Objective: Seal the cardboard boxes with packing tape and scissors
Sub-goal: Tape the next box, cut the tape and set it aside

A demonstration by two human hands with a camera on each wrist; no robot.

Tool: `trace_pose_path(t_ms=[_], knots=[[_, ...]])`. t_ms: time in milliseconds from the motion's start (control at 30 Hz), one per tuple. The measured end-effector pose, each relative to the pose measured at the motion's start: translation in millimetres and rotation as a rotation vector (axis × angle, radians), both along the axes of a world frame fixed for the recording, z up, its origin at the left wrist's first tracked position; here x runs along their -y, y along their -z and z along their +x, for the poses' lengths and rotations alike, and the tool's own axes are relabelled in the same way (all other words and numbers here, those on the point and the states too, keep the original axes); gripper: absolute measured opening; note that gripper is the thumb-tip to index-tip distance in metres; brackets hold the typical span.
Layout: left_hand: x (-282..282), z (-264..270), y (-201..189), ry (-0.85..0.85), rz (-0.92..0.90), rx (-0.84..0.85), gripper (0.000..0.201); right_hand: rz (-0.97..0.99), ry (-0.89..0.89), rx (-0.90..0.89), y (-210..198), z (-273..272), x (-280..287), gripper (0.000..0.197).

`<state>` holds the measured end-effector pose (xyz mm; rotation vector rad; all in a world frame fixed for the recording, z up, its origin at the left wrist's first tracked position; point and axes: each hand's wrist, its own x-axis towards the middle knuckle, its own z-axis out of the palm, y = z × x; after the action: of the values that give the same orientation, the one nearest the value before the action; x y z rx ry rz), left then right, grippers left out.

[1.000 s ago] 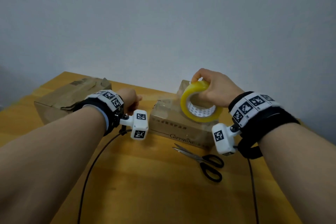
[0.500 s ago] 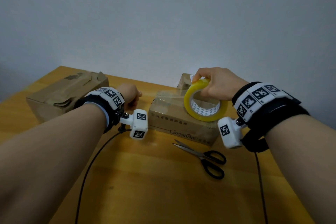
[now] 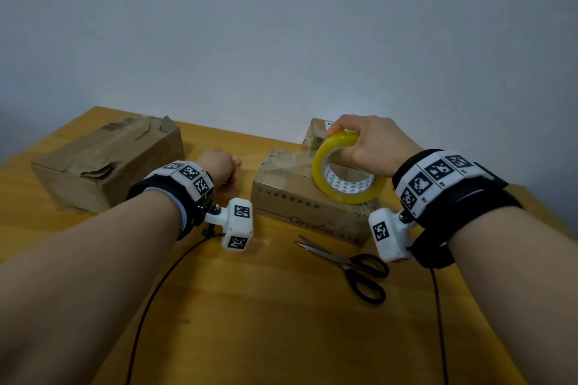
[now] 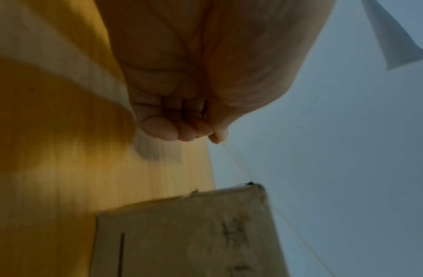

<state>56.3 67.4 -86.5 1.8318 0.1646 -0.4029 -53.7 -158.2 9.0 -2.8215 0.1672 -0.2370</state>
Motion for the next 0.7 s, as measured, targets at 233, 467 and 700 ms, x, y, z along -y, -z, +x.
trace_pose_path(t_ms=[233,467,700], knots=[[6.6,1.8,-21.2,-0.002,0.071,0.022,0.025,0.043,0.009,0.018,-0.7,-6.5,2.9,0.027],[11.9,8.2,-17.6,-0.054,0.042,-0.067,0.025,0.011,0.011,-0.005,-0.7,-1.2,1.6,0.024],[14.7,2.7,1.0,0.126,0.128,-0.051,0.012,0.031,0.023,-0.008,0.2,0.1,2.9,0.026]])
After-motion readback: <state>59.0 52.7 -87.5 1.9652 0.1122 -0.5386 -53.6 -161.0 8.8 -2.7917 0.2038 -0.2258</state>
